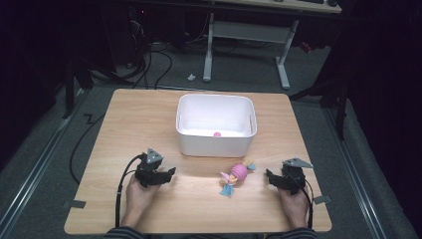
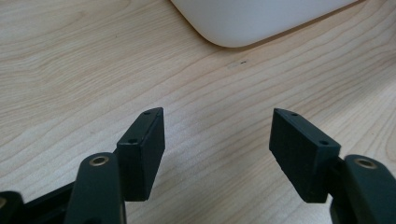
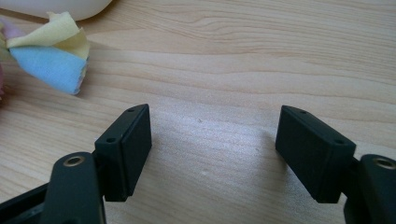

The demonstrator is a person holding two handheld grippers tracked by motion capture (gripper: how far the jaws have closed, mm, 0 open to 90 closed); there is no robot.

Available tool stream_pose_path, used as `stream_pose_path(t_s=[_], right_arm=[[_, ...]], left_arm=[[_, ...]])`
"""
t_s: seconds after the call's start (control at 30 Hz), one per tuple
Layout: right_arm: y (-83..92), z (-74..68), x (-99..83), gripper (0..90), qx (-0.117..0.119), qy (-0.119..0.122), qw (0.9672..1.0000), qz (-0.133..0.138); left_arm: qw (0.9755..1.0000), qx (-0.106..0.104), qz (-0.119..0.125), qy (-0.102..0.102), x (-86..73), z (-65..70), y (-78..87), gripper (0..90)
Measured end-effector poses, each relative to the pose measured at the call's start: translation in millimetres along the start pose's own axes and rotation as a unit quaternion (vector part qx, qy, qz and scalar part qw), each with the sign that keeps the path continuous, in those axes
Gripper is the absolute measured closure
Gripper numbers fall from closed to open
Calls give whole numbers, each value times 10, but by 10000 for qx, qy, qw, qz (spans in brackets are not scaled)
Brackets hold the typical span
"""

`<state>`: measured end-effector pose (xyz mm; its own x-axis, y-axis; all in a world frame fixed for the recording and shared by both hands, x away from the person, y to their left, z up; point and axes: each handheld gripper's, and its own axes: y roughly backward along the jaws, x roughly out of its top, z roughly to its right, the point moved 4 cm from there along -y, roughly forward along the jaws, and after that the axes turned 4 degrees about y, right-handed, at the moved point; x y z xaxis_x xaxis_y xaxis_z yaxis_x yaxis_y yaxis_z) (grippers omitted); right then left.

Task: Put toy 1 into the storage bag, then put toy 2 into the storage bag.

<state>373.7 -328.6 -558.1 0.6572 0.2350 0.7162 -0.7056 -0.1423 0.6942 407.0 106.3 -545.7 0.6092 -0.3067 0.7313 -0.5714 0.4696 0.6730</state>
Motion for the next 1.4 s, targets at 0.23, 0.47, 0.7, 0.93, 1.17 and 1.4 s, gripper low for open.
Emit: stream_pose_path(t_s=[0.23,0.47,0.7,0.93,1.17,1.4], right_arm=[[0,0,0,270,1,0,10000,-1],[-2,-10,1,267,56,21,10000,9],[-2,-18,3,270,93,56,9999,8],[-3,-20,4,270,95,56,9999,11],[-2,-18,3,264,123,60,9999,2],[42,-13,19,292,338,27,9993,-163]], left_arm=[[10000,91,28,-11,-1,-6,-101,359],[9999,130,34,-43,-7,-19,-177,357],[9998,116,143,34,8,-35,-231,360],[9996,230,67,-133,-7,19,-236,310],[9997,202,57,-131,-7,18,-237,294],[9997,204,56,-136,-7,18,-238,292]])
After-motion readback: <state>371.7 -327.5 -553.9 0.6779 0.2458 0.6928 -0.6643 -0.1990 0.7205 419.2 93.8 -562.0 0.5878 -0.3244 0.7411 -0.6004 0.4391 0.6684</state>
